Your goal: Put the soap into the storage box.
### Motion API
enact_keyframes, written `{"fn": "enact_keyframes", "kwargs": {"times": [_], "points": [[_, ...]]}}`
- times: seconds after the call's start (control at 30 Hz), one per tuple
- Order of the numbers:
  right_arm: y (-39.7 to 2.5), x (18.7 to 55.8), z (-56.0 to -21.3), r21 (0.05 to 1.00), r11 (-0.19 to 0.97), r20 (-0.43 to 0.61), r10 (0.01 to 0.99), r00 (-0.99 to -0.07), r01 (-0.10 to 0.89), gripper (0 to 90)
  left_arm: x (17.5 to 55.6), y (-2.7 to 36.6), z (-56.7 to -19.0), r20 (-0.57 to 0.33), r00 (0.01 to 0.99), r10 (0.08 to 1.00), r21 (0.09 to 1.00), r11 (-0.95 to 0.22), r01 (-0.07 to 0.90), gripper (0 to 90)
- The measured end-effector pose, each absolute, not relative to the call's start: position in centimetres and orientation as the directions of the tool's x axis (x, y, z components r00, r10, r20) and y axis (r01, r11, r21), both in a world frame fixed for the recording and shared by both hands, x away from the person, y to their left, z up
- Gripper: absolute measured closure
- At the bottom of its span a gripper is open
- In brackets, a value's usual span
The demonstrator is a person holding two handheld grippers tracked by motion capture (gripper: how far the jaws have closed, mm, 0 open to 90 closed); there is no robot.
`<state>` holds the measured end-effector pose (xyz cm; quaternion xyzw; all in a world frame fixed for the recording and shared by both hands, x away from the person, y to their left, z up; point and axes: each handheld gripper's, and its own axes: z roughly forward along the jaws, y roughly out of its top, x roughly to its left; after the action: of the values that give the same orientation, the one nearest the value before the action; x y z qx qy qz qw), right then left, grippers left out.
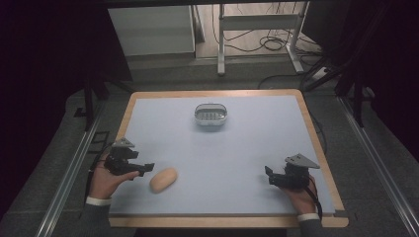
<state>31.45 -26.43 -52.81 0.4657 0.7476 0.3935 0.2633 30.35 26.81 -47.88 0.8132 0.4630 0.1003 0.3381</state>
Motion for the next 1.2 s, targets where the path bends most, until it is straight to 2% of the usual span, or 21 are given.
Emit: {"fn": "enact_keyframes", "kwargs": {"times": [0.33,0.63,1.2], "points": [[-26.5,31.5,-52.8,0.834,0.251,-0.022,0.905,-0.425,0.491,8.2,30.3,25.8,-46.6,-0.12,0.578,0.807,0.632,-0.387,0.672,17.5],[-26.3,31.5,-52.8,0.828,0.262,-0.037,0.908,-0.418,0.495,8.2,30.0,24.7,-46.0,-0.133,0.609,0.782,0.626,-0.411,0.663,18.4],[-26.3,31.5,-52.8,0.827,0.267,-0.041,0.907,-0.42,0.495,8.4,29.9,22.4,-47.9,-0.109,0.646,0.756,0.556,-0.492,0.67,18.2]]}}
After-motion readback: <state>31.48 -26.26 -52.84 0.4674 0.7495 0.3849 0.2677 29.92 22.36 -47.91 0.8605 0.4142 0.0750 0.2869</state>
